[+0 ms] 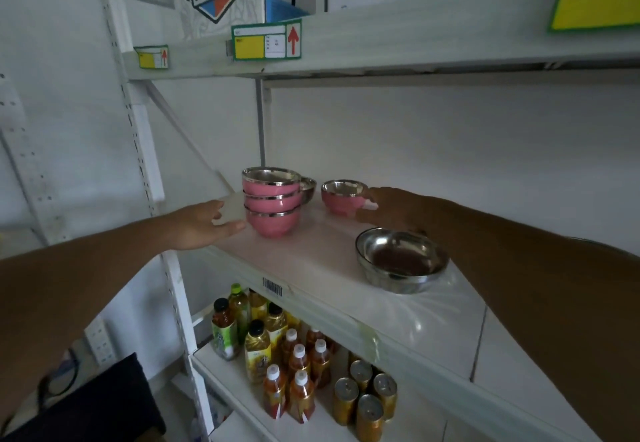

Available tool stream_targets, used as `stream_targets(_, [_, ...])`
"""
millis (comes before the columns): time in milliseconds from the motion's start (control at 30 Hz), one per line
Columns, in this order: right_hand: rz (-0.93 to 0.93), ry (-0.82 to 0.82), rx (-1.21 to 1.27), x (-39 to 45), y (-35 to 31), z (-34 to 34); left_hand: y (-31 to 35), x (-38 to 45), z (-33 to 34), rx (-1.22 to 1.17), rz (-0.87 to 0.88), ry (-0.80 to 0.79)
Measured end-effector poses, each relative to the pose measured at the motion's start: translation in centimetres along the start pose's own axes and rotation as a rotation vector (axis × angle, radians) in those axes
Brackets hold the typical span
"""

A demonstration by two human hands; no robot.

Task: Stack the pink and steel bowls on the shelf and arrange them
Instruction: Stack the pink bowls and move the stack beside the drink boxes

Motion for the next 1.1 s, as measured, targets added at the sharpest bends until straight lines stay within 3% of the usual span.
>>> stream_targets(133, [-0.041,0.012,0.032,-2.2,1.7,-0.9,4.6,-2.5,0.7,0.147,-0.048,-0.013])
stream_targets(200, [-0.064,0.01,-0.008,-3.4,1.9,-1.5,7.6,-3.7,1.7,0.233,0.016,0.006])
stream_targets(333, [-0.067,0.031,-0.046,-4.8,2.8,-2.7,13.8,-5.3,3.5,0.208,0.198,0.102])
stream_targets(467, [-0.092,0.024,-0.044,-5.3,3.3,-2.9,17.8,-4.5,5.4,0.172,0.214,0.062])
stream_targets(733, [-0.068,0.056,0.021,-2.1,5.4,-2.3,20.8,0.7,6.4,0.164,0.207,0.073])
stream_targets(967, [0.006,0.045,-0.033,3.2,5.8,-1.7,21.8,4.6,7.0,-0.064,0.242,0.004])
stream_targets(1100, [0.043,0.014,-0.057,6.4,6.0,-0.6,20.8,7.7,7.5,-0.139,0.158,-0.037])
Point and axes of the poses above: each hand's wrist, its own x-axis towards the middle knuckle, its own z-axis out of the palm, y = z × x, the point moved 4 cm from there along x, towards the middle knuckle, and after that the axes turned 3 degrees about -y, right-handed, at the moved point
